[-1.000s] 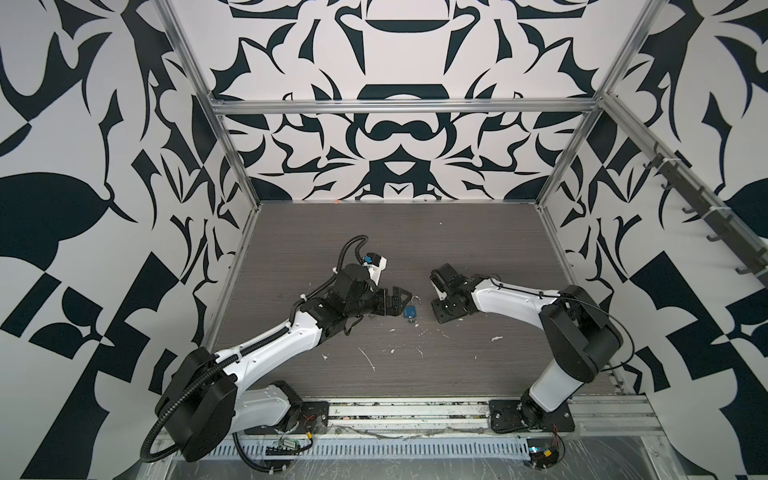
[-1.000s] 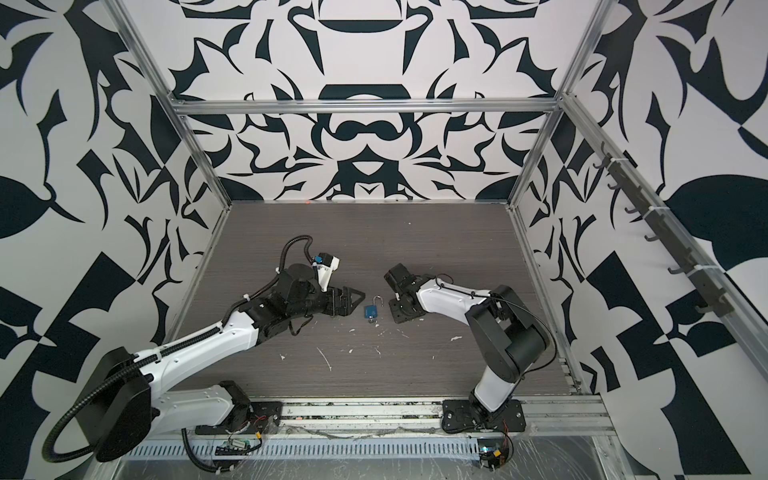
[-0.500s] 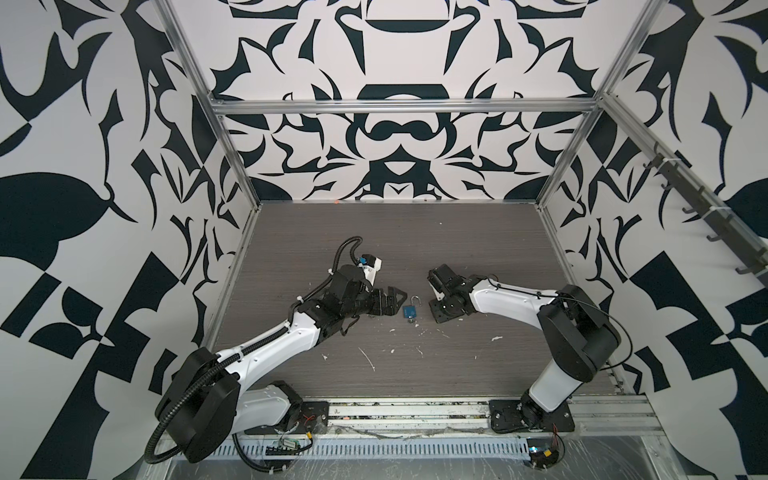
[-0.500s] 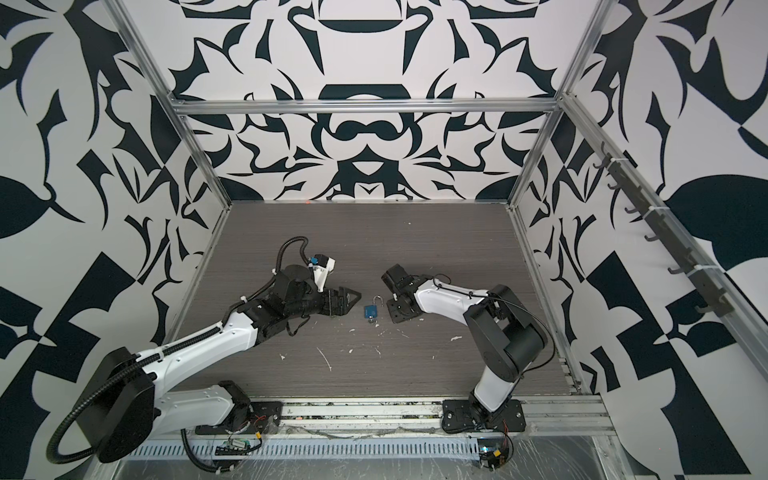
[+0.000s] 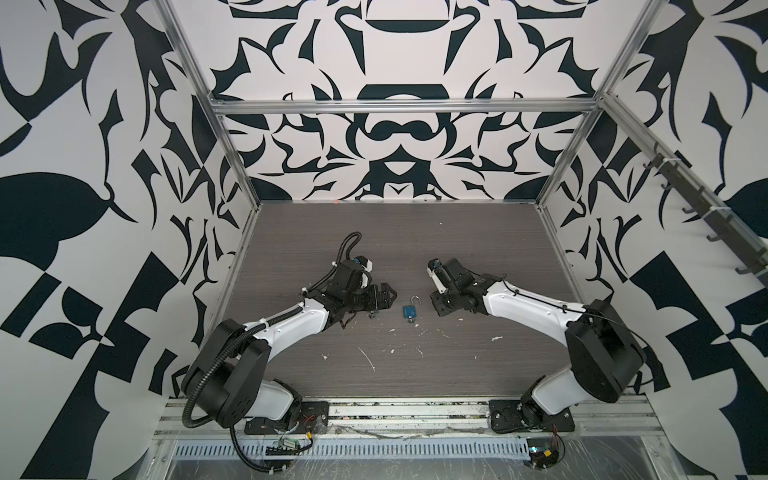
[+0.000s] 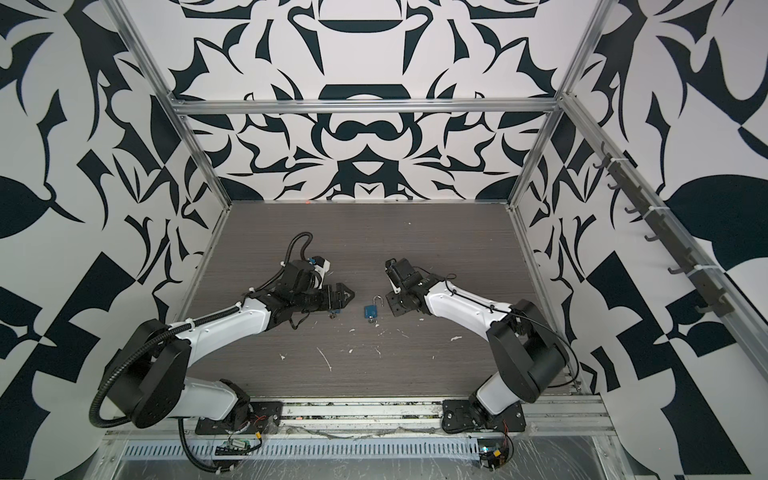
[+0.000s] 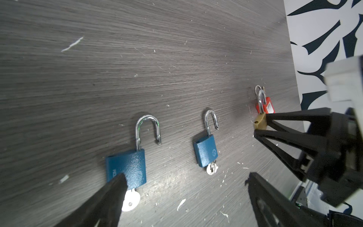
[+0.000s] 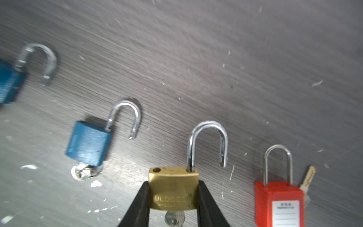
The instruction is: Lock with the key
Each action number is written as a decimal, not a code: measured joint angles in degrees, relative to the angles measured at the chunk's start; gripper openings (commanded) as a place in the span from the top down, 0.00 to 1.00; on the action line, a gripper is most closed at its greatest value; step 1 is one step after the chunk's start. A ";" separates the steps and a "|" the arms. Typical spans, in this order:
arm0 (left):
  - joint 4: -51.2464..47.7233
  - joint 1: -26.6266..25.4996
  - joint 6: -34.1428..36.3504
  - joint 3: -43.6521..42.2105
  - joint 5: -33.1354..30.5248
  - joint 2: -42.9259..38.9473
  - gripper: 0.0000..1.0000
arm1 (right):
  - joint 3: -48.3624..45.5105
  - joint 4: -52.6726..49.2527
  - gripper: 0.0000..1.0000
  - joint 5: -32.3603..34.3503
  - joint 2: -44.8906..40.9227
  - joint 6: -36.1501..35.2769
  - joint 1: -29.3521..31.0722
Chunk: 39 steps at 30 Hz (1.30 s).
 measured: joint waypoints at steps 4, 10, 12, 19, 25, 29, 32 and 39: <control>0.81 0.00 -0.48 2.32 1.70 0.44 0.02 | 0.00 0.76 0.84 -2.80 -1.66 -1.44 0.02; 3.28 0.00 -2.12 6.32 6.01 4.20 0.07 | 0.26 1.68 0.84 -7.32 -3.48 -2.82 1.88; 4.37 0.00 -2.73 7.04 7.43 5.88 0.09 | 0.68 1.66 0.84 -8.04 -3.52 -3.19 3.04; 7.85 0.00 -5.05 7.80 11.89 10.03 0.14 | 2.86 1.53 0.84 -8.94 -3.48 -3.74 5.86; 11.21 0.00 -6.71 7.80 15.76 10.80 0.23 | 5.42 1.11 0.84 -9.05 -2.29 -4.09 6.99; 12.26 0.00 -7.26 7.80 17.55 10.80 0.33 | 6.40 0.74 0.84 -9.05 -1.27 -4.26 7.41; 13.05 0.00 -7.74 7.80 18.91 10.80 0.41 | 7.32 0.28 0.84 -9.01 -0.35 -4.33 7.69; 13.92 0.00 -8.15 7.80 20.68 11.72 0.55 | 8.68 -0.31 0.84 -9.05 0.35 -4.57 8.20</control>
